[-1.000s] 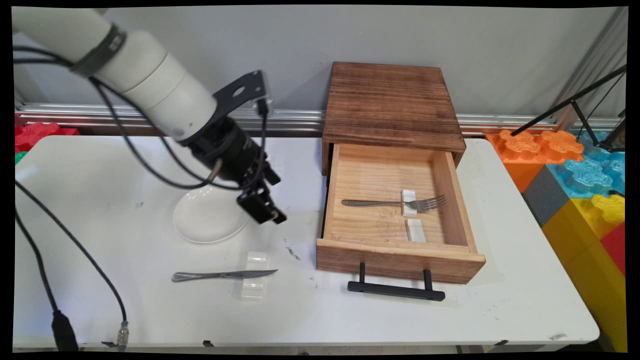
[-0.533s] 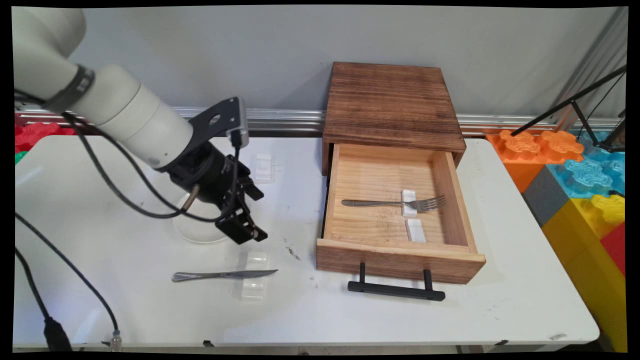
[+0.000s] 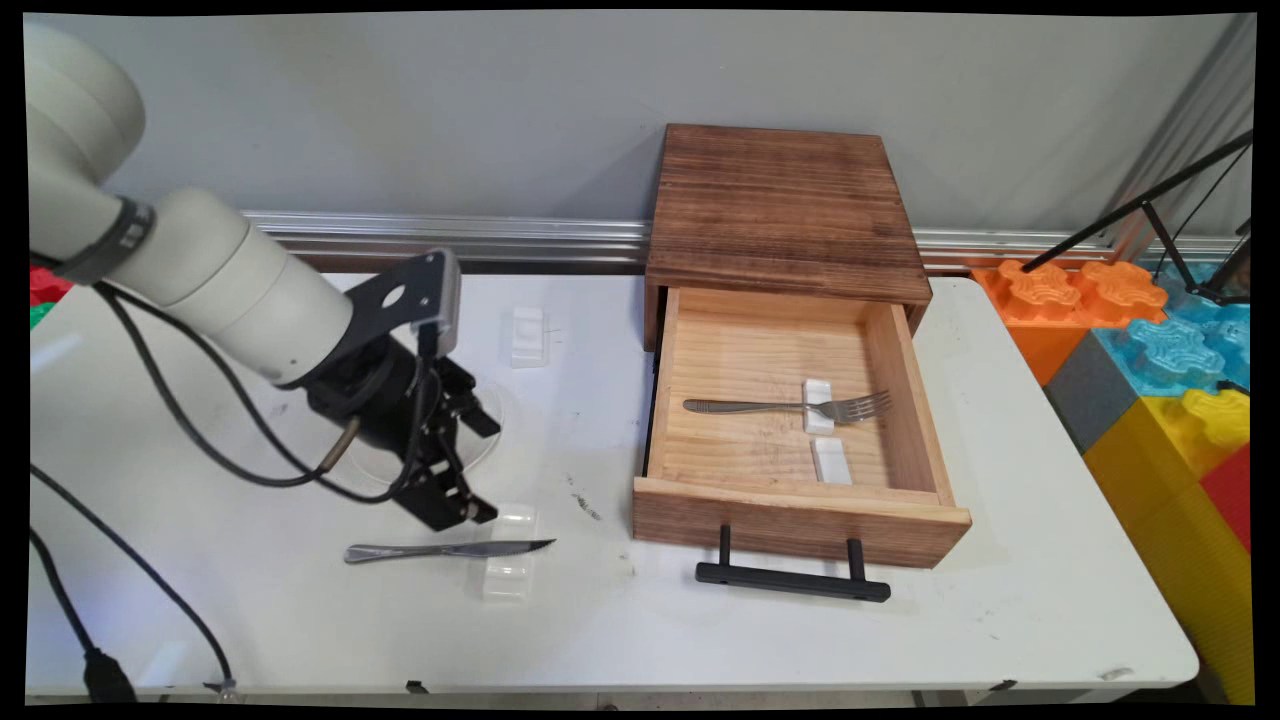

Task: Pick up the knife from the right of the white plate

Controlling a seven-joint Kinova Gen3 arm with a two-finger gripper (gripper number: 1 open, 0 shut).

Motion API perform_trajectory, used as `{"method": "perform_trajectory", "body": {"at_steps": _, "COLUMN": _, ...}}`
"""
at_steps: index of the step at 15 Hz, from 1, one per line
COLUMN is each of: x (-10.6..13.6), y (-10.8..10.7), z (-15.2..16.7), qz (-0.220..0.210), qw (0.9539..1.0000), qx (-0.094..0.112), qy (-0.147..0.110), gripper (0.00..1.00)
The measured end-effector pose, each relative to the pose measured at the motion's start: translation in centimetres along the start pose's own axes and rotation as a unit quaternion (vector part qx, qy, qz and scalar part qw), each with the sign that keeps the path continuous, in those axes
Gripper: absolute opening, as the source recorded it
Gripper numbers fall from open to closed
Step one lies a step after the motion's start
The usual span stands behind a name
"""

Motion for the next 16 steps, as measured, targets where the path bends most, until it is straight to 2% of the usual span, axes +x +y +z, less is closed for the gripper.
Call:
{"method": "perform_trajectory", "body": {"at_steps": 6, "x": -2.8, "y": 0.3, "z": 1.6, "qz": 0.034, "qw": 0.999, "qx": -0.02, "qy": -0.023, "gripper": 1.0}}
{"method": "perform_trajectory", "body": {"at_steps": 16, "x": -5.7, "y": -0.1, "z": 5.0, "qz": 0.073, "qw": 0.9955, "qx": -0.026, "qy": -0.055, "gripper": 1.0}}
